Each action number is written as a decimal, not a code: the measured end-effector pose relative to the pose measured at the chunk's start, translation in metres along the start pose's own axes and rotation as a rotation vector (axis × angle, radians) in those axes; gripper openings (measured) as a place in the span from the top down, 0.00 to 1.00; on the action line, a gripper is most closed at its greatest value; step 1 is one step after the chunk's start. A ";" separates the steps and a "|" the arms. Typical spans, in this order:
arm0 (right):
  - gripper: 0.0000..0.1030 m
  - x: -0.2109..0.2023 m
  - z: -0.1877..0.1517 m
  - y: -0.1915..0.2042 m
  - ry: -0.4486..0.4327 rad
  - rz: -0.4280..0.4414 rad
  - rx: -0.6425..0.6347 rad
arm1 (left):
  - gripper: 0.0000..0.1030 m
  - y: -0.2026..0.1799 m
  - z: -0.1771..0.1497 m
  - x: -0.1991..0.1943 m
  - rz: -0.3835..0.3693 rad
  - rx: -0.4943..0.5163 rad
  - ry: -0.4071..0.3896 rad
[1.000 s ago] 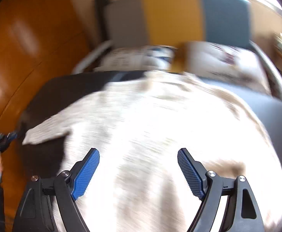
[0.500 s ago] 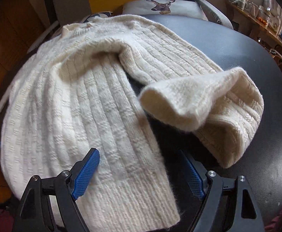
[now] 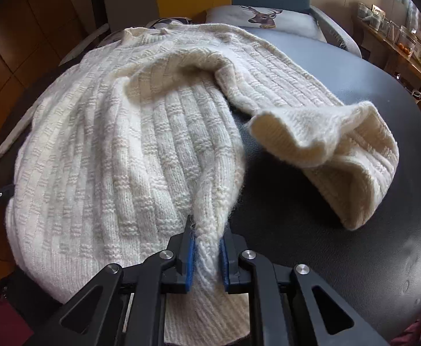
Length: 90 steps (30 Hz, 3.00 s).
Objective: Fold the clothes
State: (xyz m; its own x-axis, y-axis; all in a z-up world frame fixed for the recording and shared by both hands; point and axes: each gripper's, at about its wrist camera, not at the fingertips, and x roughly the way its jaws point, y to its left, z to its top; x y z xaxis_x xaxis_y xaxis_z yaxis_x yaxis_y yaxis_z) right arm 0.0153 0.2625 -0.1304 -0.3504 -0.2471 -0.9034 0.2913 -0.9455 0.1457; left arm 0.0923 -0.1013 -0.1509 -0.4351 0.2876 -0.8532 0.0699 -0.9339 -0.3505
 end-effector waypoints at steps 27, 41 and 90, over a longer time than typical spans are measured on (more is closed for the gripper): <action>0.74 -0.001 -0.003 0.024 -0.038 0.191 0.129 | 0.94 0.002 0.035 0.014 -0.077 -0.003 0.055; 0.72 -0.062 0.023 -0.133 -0.388 0.204 0.718 | 0.80 -0.139 0.092 0.075 -0.204 0.282 0.130; 0.77 -0.131 -0.047 -0.256 -0.229 -0.464 0.601 | 0.77 -0.210 0.153 0.112 -0.136 0.477 0.195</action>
State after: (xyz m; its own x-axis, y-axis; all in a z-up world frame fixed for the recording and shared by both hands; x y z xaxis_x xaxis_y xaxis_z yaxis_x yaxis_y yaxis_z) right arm 0.0284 0.5473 -0.0678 -0.5114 0.2243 -0.8296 -0.4369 -0.8991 0.0263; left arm -0.1084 0.0949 -0.1140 -0.2336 0.4047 -0.8841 -0.4112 -0.8651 -0.2874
